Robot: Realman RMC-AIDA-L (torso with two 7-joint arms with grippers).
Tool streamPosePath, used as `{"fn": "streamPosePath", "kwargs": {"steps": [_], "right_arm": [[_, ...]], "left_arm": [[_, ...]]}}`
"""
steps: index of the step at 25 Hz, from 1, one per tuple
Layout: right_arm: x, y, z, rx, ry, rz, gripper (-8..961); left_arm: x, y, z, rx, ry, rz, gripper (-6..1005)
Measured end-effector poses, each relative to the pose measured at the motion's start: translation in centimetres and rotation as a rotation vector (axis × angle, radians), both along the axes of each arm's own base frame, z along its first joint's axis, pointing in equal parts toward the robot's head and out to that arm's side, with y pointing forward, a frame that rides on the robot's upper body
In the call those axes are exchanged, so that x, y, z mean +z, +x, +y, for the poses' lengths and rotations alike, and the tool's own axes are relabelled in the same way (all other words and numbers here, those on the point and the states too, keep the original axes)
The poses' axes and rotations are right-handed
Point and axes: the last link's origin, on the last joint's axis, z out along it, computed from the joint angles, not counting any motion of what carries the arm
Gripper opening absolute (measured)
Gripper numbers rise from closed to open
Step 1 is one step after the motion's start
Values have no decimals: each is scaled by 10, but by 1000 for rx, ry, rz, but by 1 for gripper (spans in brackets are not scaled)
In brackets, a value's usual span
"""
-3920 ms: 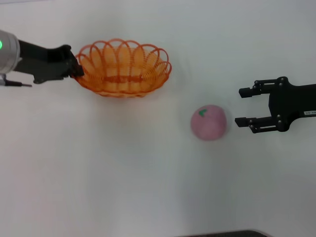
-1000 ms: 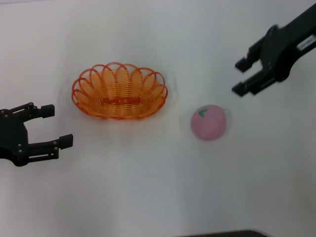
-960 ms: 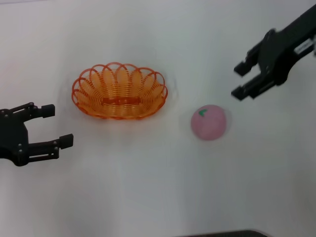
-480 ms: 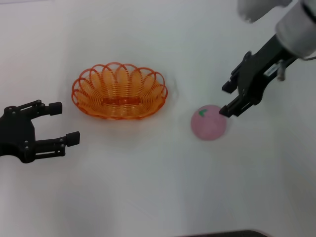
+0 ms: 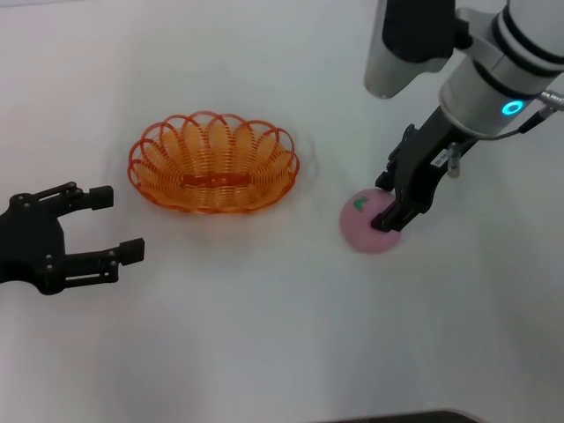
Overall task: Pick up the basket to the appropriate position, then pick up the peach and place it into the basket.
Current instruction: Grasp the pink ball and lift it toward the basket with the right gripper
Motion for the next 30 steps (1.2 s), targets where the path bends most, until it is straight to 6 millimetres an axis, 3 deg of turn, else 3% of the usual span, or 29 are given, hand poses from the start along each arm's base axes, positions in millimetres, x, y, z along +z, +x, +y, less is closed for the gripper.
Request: {"fn": "streamPosePath", "kwargs": {"steps": [14, 20, 25, 30], "right_arm": [[-11, 4, -4, 26, -38, -20, 508], [-11, 5, -4, 25, -42, -23, 278], [-10, 5, -5, 24, -52, -27, 167], [-9, 6, -7, 27, -67, -30, 116]], "left_arm": [[-2, 0, -2, 3, -12, -13, 884], [-2, 0, -1, 1, -12, -14, 884], [-2, 0, -1, 1, -12, -14, 884], [-2, 1, -1, -1, -13, -15, 884]]}}
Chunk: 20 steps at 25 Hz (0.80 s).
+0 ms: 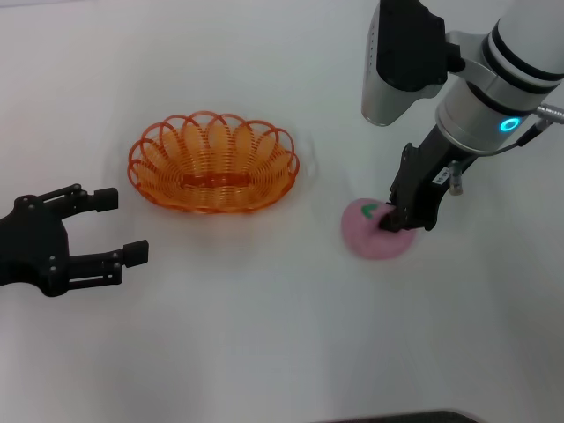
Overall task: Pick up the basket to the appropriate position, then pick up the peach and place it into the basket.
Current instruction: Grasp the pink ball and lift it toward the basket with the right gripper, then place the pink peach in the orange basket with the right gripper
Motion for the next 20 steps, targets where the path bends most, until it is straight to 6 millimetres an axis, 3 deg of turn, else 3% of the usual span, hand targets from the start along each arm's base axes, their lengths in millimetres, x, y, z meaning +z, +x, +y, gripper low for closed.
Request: {"fn": "streamPosePath", "kwargs": {"steps": [8, 15, 20], "right_arm": [[15, -12, 5, -4, 17, 125, 82], [46, -45, 20, 21, 100, 391, 62], [43, -69, 31, 52, 144, 508, 99]], "left_arm": [[-1, 0, 1, -1, -2, -3, 884], [-1, 2, 1, 4, -12, -8, 884], [0, 3, 2, -1, -15, -8, 884]]}}
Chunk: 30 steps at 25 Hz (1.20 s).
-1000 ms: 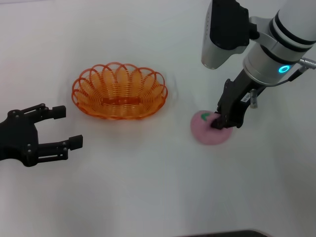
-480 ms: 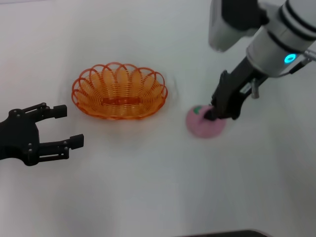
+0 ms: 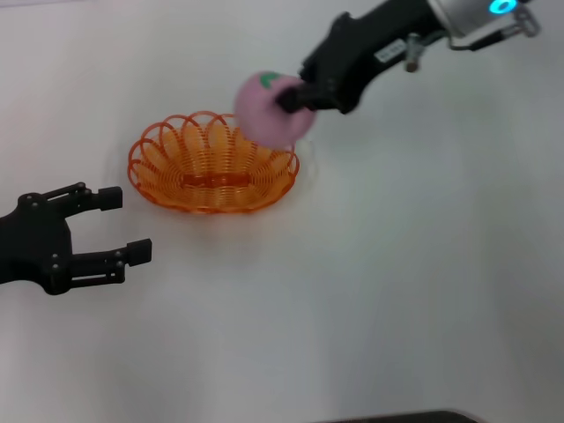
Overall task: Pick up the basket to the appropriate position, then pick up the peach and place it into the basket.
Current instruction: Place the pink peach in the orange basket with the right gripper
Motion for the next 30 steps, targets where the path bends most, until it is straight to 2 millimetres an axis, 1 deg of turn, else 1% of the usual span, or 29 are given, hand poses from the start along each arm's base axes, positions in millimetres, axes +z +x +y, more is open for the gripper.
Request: {"fn": "streamPosePath", "kwargs": {"steps": [4, 9, 10, 13, 18, 24, 29, 30], "right_arm": [[-25, -4, 7, 0, 13, 22, 129], [-57, 0, 9, 18, 10, 5, 167], [-66, 1, 11, 18, 29, 3, 174], [-72, 2, 12, 15, 46, 15, 197], [-79, 5, 10, 8, 48, 49, 308], [-78, 8, 10, -5, 49, 65, 442], [-69, 13, 7, 1, 59, 142, 693], [-65, 15, 5, 6, 61, 170, 695]], "left_arm": [[0, 0, 0, 4, -4, -2, 885], [0, 2, 2, -1, -4, -2, 885], [0, 2, 2, -2, -5, -3, 885], [0, 3, 2, -3, -4, -4, 885], [0, 3, 3, -3, -4, -2, 885], [0, 3, 3, -3, -5, -2, 885], [0, 3, 3, -2, -5, -2, 885], [0, 2, 3, -1, -3, -3, 885]]}}
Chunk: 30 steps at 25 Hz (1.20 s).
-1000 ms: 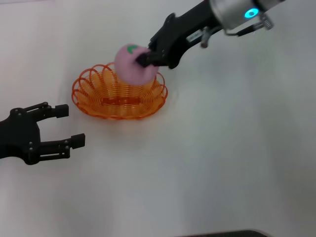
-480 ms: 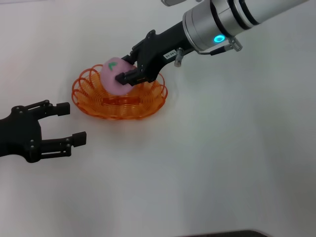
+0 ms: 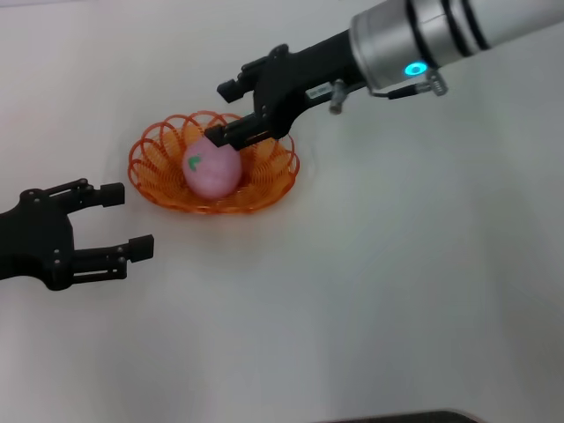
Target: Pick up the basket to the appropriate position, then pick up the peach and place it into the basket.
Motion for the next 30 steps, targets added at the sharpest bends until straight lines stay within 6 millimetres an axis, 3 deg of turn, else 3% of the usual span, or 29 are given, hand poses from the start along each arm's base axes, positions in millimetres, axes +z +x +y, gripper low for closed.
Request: {"fn": "streamPosePath", "kwargs": {"steps": [7, 11, 16, 24, 30], "right_arm": [[43, 32, -25, 18, -7, 197, 702], [72, 69, -47, 46, 8, 250, 700], [96, 113, -65, -37, 79, 241, 698], [97, 156, -95, -106, 140, 212, 695], [92, 158, -95, -117, 128, 198, 690]], "left_arm": [[1, 0, 1, 4, 10, -3, 885], [3, -2, 1, 9, 19, -2, 885], [3, -3, 0, 15, 23, -1, 885], [3, -4, 0, 21, 27, -1, 885], [3, -4, 0, 23, 27, -2, 885]]}}
